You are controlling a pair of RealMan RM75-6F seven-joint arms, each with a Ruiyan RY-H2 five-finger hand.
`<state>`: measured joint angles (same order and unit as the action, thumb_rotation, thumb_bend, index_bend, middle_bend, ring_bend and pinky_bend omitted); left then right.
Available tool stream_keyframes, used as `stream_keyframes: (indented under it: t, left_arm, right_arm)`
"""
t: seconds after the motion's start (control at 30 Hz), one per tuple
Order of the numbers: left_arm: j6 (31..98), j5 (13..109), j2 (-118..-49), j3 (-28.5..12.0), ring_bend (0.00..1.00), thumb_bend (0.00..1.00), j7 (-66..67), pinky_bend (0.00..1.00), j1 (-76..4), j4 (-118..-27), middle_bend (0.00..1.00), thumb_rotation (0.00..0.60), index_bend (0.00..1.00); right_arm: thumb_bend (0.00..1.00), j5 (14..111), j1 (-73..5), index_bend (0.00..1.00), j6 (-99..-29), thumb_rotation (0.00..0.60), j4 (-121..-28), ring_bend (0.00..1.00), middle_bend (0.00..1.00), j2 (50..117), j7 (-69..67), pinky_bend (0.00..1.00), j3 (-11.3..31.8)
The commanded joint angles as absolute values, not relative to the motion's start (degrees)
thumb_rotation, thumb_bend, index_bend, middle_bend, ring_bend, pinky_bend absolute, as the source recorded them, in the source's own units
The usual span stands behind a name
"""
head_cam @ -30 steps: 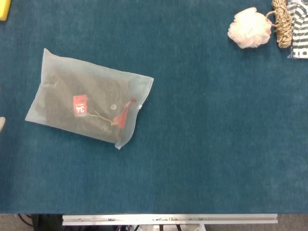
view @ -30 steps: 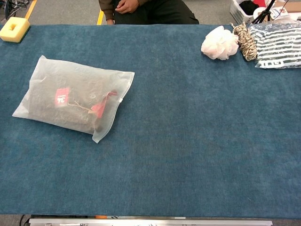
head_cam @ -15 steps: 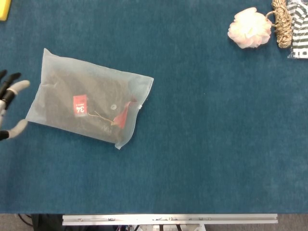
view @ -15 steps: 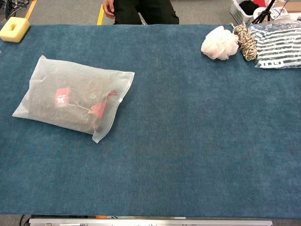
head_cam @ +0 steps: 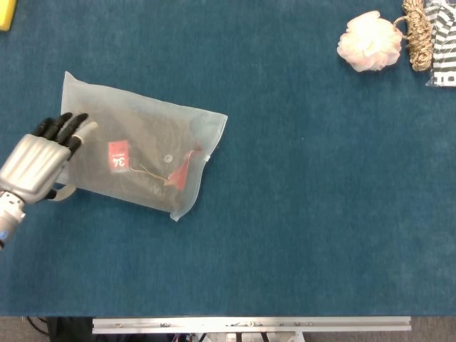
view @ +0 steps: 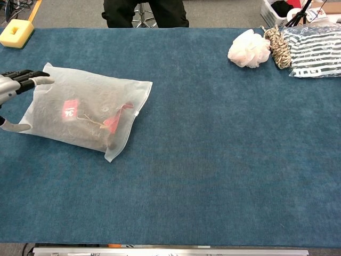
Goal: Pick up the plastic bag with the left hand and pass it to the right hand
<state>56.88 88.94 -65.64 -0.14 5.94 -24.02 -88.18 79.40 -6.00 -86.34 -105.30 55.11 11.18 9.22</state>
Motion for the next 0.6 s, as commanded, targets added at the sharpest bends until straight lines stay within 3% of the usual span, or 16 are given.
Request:
stream_keyframes:
  t: [0.03, 0.6]
  left_arm:
    - [55.10, 87.48, -68.08, -0.22, 0.00, 0.20, 7.89, 0.13, -25.43, -86.07, 0.00, 0.600, 0.00]
    - [52.56, 84.71, -77.47, -0.67, 0.00, 0.20, 7.99, 0.13, -28.84, -78.16, 0.00, 0.600, 0.00]
  right_arm:
    - [0.39, 79.29, -5.83, 0.09, -86.46, 0.600, -105.06, 0.14, 0.22, 55.06, 10.79, 0.39, 9.16]
    - [0.39, 78.63, -4.70, 0.09, -87.39, 0.600, -104.14, 0.14, 0.22, 54.59, 8.60, 0.39, 8.98]
